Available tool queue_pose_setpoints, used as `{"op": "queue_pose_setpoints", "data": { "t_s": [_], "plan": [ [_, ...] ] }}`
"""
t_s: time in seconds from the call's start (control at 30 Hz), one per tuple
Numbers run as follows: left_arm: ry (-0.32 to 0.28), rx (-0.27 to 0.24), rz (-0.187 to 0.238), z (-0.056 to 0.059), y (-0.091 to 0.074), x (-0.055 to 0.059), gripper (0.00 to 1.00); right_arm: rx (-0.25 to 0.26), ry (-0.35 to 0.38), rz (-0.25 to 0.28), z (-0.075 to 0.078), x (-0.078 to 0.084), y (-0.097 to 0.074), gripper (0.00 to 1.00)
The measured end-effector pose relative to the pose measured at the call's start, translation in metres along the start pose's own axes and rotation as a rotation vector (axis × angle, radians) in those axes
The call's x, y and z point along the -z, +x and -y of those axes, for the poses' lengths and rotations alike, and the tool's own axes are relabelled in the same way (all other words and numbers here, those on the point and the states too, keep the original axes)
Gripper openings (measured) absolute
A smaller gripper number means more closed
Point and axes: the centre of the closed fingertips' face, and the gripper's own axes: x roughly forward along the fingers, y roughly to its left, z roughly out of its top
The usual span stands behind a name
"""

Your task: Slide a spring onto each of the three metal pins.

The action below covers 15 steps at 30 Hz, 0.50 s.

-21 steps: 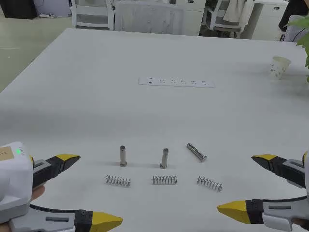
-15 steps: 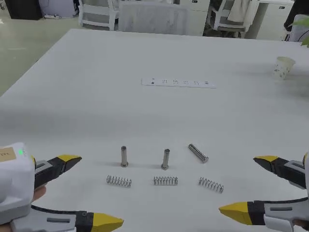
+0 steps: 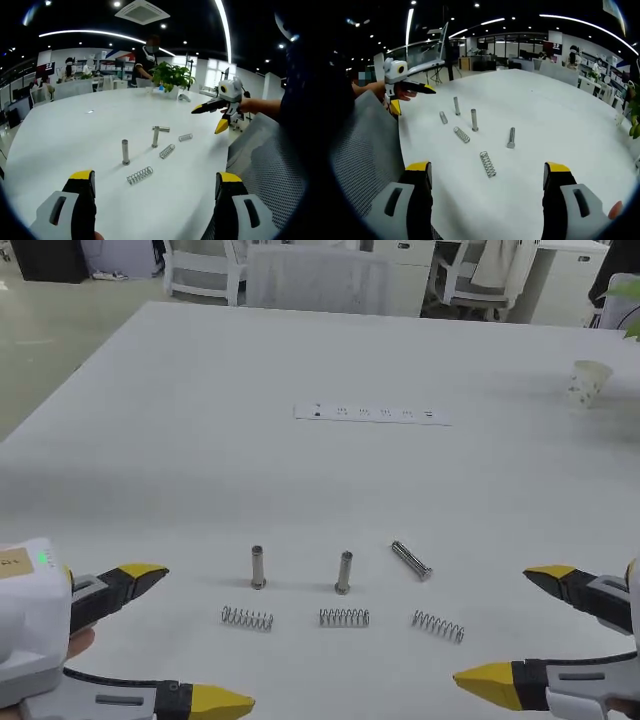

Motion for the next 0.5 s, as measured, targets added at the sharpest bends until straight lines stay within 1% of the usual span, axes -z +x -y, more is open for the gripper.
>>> {"op": "queue_pose_setpoints", "data": {
  "t_s": [0.5],
  "plan": [
    [-0.002,-0.002,-0.001,0.0012,0.0004,0.0022,0.97,0.002,0.005,-0.005,-0.0004,0.0040,-0.0004,0.92]
  ]
}}
